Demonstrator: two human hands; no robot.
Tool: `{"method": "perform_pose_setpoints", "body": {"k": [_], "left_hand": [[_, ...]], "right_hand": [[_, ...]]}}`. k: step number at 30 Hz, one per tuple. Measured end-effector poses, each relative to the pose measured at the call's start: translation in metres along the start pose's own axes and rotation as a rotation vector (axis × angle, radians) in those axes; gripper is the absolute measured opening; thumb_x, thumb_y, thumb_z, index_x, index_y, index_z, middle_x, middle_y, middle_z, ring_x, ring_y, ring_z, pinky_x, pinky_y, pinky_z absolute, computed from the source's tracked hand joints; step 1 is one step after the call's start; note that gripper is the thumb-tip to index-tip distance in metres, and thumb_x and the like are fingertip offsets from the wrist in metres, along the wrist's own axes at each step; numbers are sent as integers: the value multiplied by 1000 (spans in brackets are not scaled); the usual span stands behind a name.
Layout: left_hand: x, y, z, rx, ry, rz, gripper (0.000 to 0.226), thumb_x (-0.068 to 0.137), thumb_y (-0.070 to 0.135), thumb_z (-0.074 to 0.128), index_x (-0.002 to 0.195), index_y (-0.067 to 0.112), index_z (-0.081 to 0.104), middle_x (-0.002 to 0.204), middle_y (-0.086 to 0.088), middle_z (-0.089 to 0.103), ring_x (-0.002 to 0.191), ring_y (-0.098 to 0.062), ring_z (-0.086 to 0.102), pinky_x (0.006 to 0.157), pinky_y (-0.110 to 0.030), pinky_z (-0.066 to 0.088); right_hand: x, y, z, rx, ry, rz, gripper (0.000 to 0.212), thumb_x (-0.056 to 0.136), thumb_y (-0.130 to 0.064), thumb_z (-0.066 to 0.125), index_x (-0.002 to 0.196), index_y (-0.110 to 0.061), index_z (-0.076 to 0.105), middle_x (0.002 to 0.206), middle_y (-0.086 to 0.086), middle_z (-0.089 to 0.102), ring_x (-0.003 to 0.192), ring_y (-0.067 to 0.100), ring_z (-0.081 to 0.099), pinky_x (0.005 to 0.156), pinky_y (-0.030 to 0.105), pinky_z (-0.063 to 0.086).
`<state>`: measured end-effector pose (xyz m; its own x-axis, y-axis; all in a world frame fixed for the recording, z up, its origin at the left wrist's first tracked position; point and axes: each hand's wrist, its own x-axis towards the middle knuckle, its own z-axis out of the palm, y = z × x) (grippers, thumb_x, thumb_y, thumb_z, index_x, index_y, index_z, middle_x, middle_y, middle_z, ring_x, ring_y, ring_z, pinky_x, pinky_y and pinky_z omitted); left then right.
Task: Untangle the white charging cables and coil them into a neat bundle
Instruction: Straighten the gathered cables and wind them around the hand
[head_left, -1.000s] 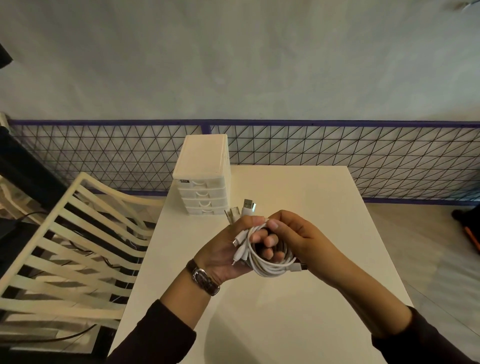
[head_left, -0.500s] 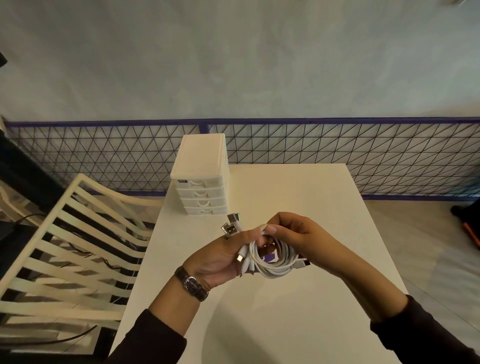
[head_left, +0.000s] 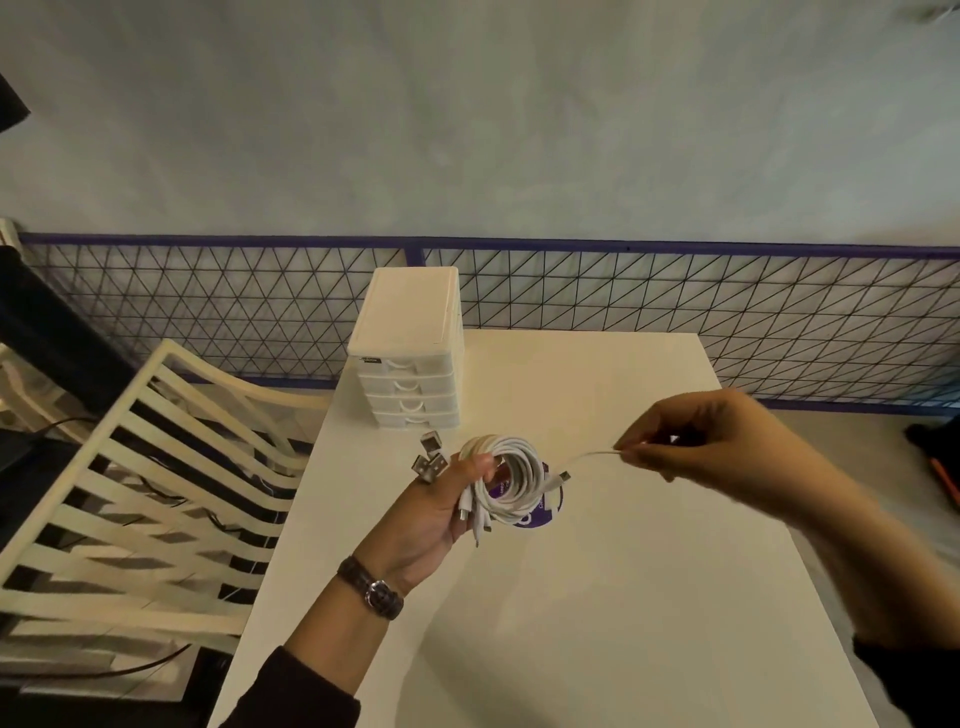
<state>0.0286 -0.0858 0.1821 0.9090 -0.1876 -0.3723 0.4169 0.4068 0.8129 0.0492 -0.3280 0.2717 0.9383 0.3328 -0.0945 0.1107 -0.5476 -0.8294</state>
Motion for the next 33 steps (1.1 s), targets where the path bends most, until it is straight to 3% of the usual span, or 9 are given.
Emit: {"method": "perform_pose_setpoints", "body": {"k": [3,6,9,12,18,21,24,28,33], "left_hand": [[-1,-10,10,-9,-30,32,20,75,23,59,77,14,77,90,-9,67,84,-18,62,62,-21,52],[-4,-14,20,0,-70,12,24,83,28,64,97,10,73,96,-9,71,88,-20,65,66,-24,53],[-2,-15,22,-127,-61,-25,58,67,33,72,115,1,63,113,-17,66,100,-25,63,78,-28,54],[-3,-20,27,-230,-79,-14,44,74,29,72,110,4,67,119,-20,62,106,-26,59,94,-35,46],[-1,-25,36,-284,-2,36,38,85,29,53,113,5,62,104,-15,67,89,-21,65,72,-28,55],[6,-24,37,-397,61,9,36,82,31,55,105,4,59,94,-13,68,82,-19,68,67,-26,56],[13,-25,38,-571,102,-52,53,77,32,61,122,5,50,123,-25,56,113,-33,57,88,-39,53],[19,-30,44,-649,57,-89,39,82,30,56,112,4,57,129,-27,51,120,-38,51,107,-48,35],[16,-37,58,-633,32,-88,23,83,30,55,81,7,61,102,-23,60,95,-34,60,102,-46,39]], "right_hand": [[-2,-3,45,-142,174,-21,17,73,-18,76,59,-20,67,53,-5,62,50,2,52,49,16,39],[0,-5,73,-237,216,1,16,74,-21,74,61,-25,67,57,-7,62,55,7,54,51,22,38],[-1,-8,84,-390,255,18,5,76,-23,73,72,-21,74,70,-1,66,66,18,59,55,28,41],[-3,-8,95,-603,396,-131,8,66,-17,81,67,-21,74,73,4,57,53,25,53,44,28,40],[2,4,104,-766,580,-247,15,62,-20,85,70,-22,73,86,3,60,87,31,56,84,47,39],[-15,11,105,-604,683,-418,7,80,-21,69,75,-17,67,80,0,59,79,22,51,74,34,34],[-31,22,122,-457,575,-471,19,84,-30,59,69,-19,62,61,-8,51,59,13,46,58,26,35],[-25,36,140,-30,558,-90,15,82,-28,67,67,-29,64,55,-11,53,53,6,46,51,16,35],[-7,38,129,632,560,256,11,73,-13,75,82,-16,69,73,3,66,59,6,51,56,19,43]]}}
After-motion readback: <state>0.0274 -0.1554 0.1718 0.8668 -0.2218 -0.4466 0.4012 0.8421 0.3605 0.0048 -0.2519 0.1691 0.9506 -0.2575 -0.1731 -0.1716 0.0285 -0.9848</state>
